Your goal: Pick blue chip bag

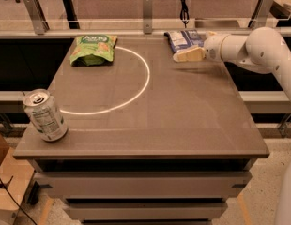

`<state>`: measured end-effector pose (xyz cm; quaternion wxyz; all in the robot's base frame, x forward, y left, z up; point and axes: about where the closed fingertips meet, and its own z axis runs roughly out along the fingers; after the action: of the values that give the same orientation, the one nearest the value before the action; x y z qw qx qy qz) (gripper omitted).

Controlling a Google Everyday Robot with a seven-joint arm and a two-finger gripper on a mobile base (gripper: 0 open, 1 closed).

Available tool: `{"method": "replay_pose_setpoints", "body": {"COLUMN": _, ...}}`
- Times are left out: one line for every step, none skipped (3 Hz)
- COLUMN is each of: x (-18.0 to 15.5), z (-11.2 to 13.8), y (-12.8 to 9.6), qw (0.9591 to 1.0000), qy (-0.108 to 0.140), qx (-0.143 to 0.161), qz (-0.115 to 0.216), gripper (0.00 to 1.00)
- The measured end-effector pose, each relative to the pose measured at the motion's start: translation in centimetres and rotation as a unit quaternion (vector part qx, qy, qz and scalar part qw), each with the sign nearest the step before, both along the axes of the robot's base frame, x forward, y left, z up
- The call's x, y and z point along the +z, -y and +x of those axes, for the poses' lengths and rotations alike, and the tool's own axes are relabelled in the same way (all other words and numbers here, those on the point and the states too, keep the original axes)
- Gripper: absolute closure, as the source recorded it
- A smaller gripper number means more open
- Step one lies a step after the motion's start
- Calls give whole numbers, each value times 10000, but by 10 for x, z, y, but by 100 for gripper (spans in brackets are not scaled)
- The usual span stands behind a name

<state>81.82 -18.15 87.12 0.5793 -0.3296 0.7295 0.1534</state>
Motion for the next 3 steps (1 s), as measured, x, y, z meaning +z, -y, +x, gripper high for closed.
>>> {"method": "replay_pose_setpoints", "body": {"x": -15, "z": 13, "y": 4, "qw": 9997, "qy": -110, "qx": -211, "qz": -20, "gripper": 0}}
{"method": "replay_pose_setpoints", "body": {"x": -28, "z": 24, "y": 11, "qw": 9988, "qy": -232, "qx": -419, "qz": 52, "gripper": 0}}
{"method": "replay_pose_setpoints", "body": {"x": -31, "z": 29, "y": 16, "qw": 9981, "qy": -267, "qx": -531, "qz": 153, "gripper": 18}}
